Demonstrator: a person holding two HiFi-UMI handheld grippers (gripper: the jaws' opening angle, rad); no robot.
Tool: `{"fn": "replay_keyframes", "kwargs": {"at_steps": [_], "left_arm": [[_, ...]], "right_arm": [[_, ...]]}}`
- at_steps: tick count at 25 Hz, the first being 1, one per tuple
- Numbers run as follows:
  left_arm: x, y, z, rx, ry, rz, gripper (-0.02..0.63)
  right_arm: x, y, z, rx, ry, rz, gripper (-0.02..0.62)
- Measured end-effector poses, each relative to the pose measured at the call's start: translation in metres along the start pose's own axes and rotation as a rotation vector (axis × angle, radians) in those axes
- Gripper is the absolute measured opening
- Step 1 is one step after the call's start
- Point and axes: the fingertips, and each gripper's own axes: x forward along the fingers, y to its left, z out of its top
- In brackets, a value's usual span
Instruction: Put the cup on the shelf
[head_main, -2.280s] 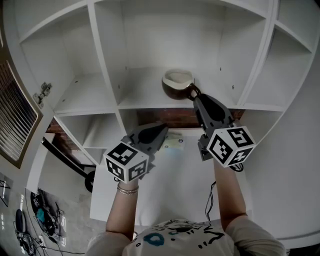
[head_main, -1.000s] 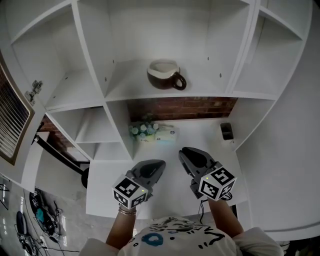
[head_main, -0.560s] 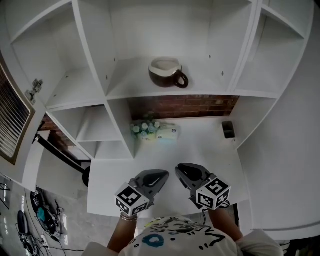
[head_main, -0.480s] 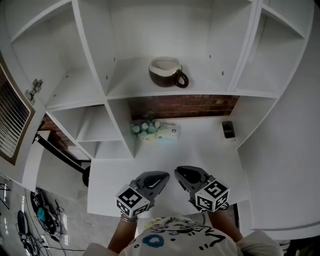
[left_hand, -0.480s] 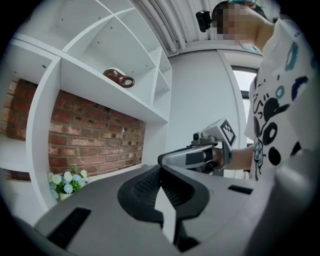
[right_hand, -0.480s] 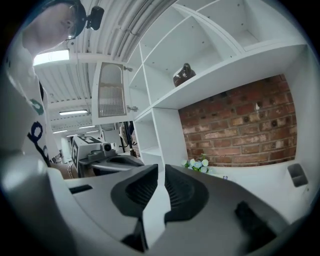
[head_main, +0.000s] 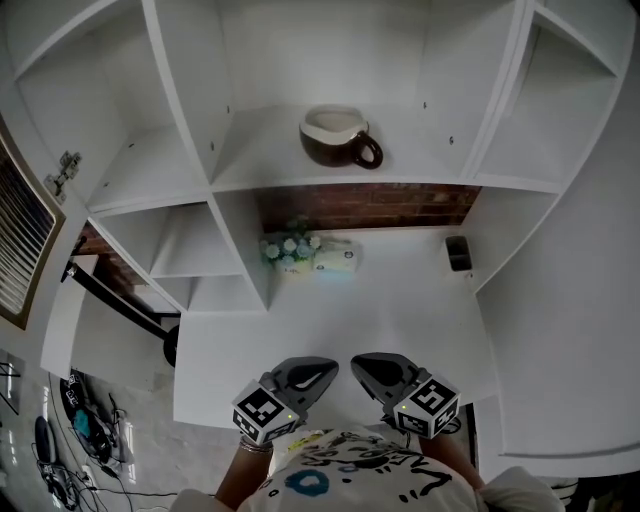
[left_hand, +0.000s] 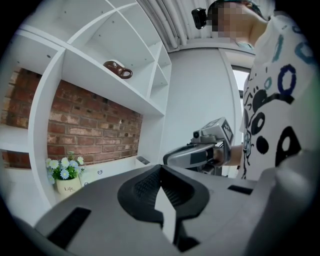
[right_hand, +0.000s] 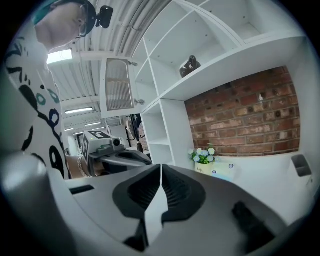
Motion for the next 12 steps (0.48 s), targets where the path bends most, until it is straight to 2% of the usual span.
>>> {"fn": "replay_keyframes", "kwargs": {"at_steps": [7,12], "left_arm": [[-0.007,-0.002,0.001,0.028,0.000,-0.015,0.015],[-0.015,-0.002,-0.008,0.023,0.014,-0.030,0.015]], "right_arm": [[0.001,0.015,-0.015,-0.023,0.031,0.014,0.028],[0.005,0.019,-0.017,-0.009,0.020,-0.011,0.026]]}}
